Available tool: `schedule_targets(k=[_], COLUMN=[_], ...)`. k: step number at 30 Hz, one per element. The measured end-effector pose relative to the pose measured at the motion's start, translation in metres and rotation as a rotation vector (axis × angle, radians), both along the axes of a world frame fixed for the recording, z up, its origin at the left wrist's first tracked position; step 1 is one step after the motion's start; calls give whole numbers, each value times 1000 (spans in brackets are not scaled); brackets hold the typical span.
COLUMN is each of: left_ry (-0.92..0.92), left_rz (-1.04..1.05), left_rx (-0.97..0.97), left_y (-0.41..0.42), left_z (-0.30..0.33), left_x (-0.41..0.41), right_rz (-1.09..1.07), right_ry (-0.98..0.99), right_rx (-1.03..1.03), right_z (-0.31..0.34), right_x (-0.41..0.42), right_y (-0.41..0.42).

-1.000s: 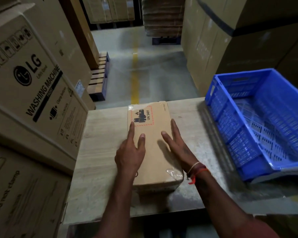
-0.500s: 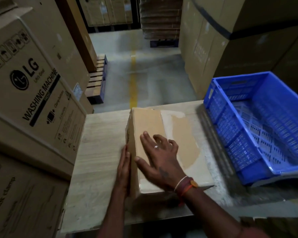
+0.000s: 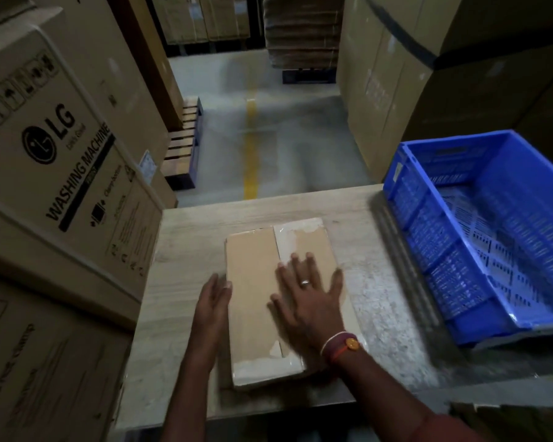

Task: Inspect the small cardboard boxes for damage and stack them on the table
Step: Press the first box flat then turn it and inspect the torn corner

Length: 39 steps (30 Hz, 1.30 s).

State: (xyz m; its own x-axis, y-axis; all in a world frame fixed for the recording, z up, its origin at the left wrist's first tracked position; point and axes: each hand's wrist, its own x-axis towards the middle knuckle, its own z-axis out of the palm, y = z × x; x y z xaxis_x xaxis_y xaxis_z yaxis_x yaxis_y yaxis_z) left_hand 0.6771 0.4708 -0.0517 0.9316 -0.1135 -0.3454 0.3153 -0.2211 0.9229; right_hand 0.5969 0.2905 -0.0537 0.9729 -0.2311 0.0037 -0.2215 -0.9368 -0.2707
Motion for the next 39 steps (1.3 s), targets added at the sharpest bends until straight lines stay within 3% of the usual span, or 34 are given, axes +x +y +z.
schedule_targets(k=[4, 7, 9, 14, 20, 25, 28, 31, 34, 39], left_ry=[-290, -346, -397, -555, -712, -682, -579, -514, -533, -408], left_rz=[-31, -150, -162, -174, -385, -423, -281, -205, -200, -167], left_rx=[251, 690, 856, 1001, 1123, 1127, 1103, 1044, 912, 737], left_y=[-30, -53, -60, -62, -78, -74, -69, -61, -52, -1], left_z=[7, -10, -14, -27, -28, -27, -28, -26, -23, -13], left_x=[-17, -31, -34, -32, -52, -45, -45, -44, -39, -14], right_rz=[-62, -66, -55, 0, -16, 35, -136, -426, -553, -523], right_ry=[146, 169, 193, 170, 54, -105, -167, -35, 21, 124], right_rx=[-62, -75, -64, 149, 278, 437, 898, 1249, 1608, 1664], right_z=[-3, -2, -5, 10, -17, -23, -15, -18, -17, 1], right_x=[-8, -9, -7, -6, -47, -41, -54, -69, -73, -70], right_y=[-11, -7, -8, -43, -60, -65, -72, -64, -55, -40])
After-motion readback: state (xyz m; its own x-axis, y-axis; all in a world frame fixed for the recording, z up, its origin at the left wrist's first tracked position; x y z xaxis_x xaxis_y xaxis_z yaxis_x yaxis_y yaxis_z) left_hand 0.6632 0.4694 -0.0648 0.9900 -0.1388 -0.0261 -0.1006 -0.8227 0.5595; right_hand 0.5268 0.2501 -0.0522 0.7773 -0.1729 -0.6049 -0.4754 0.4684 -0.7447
